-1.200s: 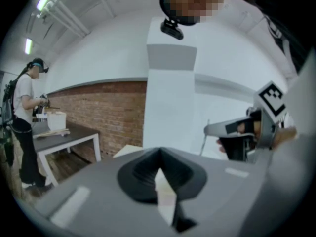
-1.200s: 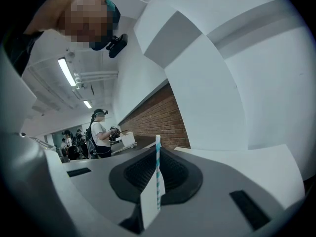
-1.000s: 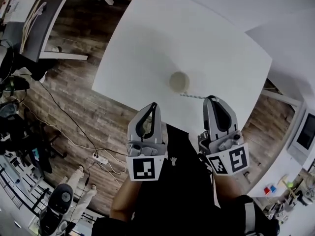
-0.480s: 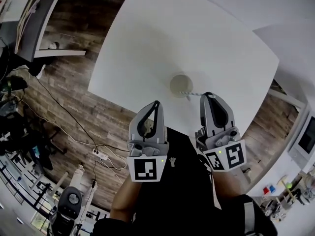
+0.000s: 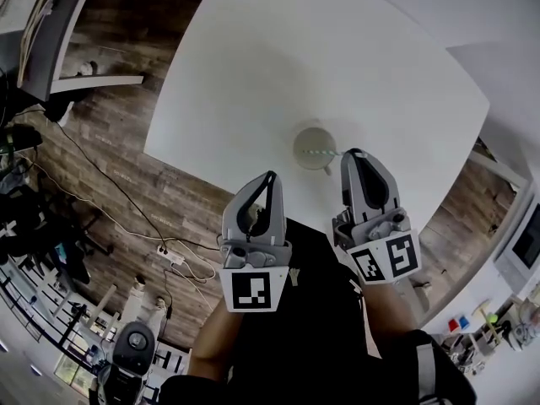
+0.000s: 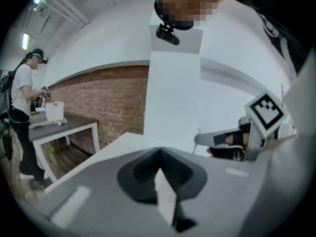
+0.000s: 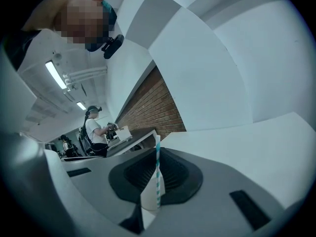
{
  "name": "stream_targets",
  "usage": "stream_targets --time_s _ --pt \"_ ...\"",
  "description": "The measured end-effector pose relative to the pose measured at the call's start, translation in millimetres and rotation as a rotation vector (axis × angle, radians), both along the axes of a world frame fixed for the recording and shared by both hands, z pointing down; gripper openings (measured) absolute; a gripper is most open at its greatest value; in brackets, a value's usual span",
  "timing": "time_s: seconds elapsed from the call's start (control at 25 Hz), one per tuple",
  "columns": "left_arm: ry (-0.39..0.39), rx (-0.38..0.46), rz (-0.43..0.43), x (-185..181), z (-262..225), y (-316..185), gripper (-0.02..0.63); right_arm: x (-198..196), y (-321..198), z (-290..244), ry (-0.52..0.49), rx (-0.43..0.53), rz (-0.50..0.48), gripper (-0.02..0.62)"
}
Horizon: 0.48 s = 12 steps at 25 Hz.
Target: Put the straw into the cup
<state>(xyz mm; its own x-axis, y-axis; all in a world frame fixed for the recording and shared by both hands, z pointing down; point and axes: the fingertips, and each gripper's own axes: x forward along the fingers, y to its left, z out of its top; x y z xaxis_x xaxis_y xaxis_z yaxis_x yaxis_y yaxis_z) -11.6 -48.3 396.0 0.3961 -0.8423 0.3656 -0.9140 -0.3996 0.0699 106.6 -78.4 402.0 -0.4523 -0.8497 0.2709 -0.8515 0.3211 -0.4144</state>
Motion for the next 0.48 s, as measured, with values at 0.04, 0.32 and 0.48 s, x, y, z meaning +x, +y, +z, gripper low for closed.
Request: stream_targets --time_s 0.04,0.32,0.48 --pt "0.003 0.003 -0.002 0.3 0.6 -1.1 0.004 0.6 -0.9 1.6 -0.003 0.000 0.003 0.023" --pt "0.003 -0.018 -0.004 -0.2 10.4 -3.3 0.003 -1.4 -3.6 19.3 -0.025 -0.027 0.018 0.023" --pt "0.006 -0.029 -0.011 -1.0 16.4 -7.2 0.005 1.0 -8.3 21.9 -0.037 -0.024 0.034 0.023"
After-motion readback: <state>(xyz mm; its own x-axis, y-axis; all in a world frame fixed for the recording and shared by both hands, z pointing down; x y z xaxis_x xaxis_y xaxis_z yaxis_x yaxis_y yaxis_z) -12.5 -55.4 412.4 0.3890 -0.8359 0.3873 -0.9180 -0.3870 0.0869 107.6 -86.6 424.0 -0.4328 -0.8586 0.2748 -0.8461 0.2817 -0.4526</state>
